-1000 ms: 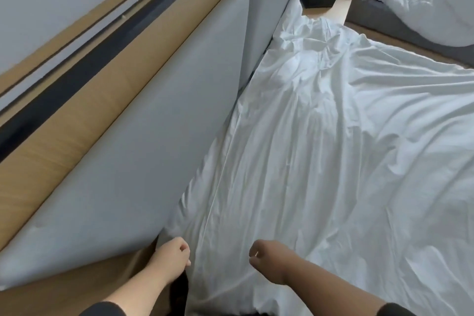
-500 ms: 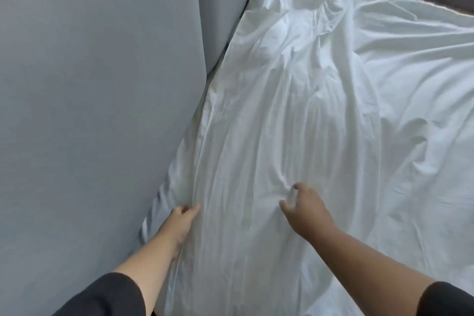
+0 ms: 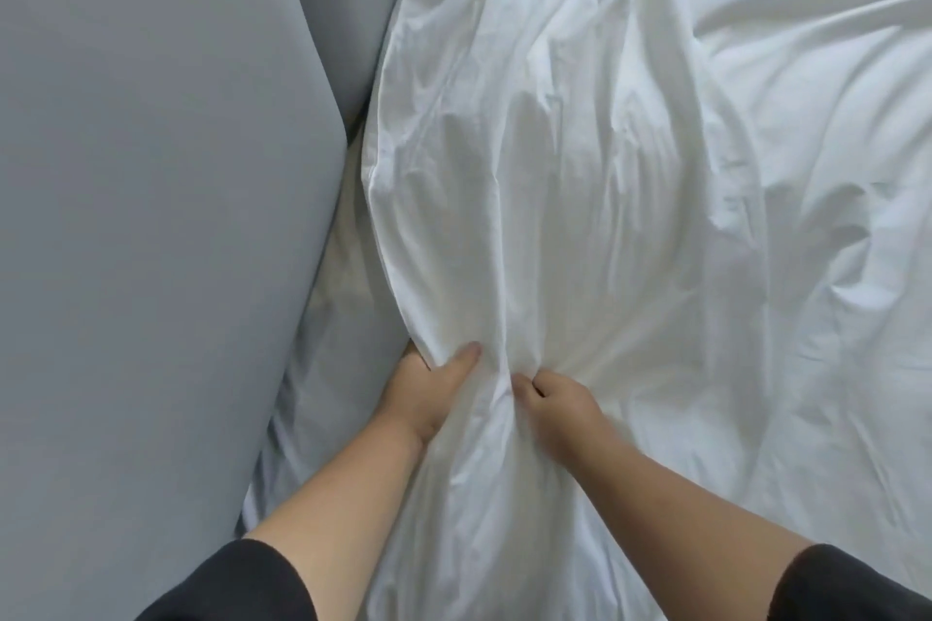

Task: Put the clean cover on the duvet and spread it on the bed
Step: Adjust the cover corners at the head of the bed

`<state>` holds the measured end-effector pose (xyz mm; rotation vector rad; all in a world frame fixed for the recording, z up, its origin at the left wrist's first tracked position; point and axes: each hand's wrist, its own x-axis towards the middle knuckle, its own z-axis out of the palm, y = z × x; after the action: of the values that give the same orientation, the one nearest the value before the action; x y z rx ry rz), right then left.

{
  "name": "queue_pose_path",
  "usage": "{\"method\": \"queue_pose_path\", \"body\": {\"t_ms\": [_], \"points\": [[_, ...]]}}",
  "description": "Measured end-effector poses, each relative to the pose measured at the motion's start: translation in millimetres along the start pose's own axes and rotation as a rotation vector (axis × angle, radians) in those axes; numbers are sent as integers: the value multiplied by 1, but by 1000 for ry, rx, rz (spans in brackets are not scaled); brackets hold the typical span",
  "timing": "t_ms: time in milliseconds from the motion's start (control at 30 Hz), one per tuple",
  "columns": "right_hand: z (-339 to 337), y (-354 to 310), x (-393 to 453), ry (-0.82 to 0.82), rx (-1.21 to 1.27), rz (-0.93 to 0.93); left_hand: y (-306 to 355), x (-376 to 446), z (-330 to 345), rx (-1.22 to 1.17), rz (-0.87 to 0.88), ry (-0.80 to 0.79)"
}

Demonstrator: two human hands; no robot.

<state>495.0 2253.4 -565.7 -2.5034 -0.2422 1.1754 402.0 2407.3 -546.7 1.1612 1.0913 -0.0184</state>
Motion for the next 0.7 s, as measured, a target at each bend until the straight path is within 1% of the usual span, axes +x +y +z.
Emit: {"method": "queue_pose_path", "body": {"t_ms": [67, 133, 200, 233, 267, 300, 333, 367, 400, 433, 467, 500, 567, 633, 667, 700], "points": [[-7, 8, -12, 101, 104, -48, 7, 0, -10, 23, 132, 141], [-16, 18, -25, 175, 155, -138, 10, 2, -23, 24, 182, 208], [-34, 25, -35, 206, 115, -280, 11, 4, -28, 71, 163, 206], [-46, 25, -38, 259, 76, -359, 11, 4, -28, 86, 147, 179], [-59, 26, -37, 353, 77, -413, 11, 4, -26, 68, 125, 152], [-75, 28, -30, 487, 95, -399, 10, 5, -25, -6, 74, 116], [-94, 32, -18, 639, 109, -311, 9, 7, -26, -136, -11, 74], [-118, 35, -5, 757, 139, -150, 7, 9, -27, -285, -103, 38], [-142, 38, 9, 799, 189, 25, 7, 9, -30, -368, -165, 35], [-164, 43, 23, 795, 205, 162, 6, 10, -34, -385, -180, 44], [-180, 48, 37, 756, 200, 240, 6, 11, -36, -335, -155, 63], [-192, 47, 48, 700, 201, 251, 7, 12, -36, -265, -109, 89], [-200, 41, 62, 598, 223, 168, 11, 12, -32, -165, -28, 154], [-203, 30, 65, 593, 287, 40, 19, 13, -27, -126, 28, 232], [-207, 24, 61, 572, 386, -18, 24, 14, -26, -115, 43, 263], [-215, 24, 56, 555, 379, -75, 32, 13, -24, -115, 42, 271]]}}
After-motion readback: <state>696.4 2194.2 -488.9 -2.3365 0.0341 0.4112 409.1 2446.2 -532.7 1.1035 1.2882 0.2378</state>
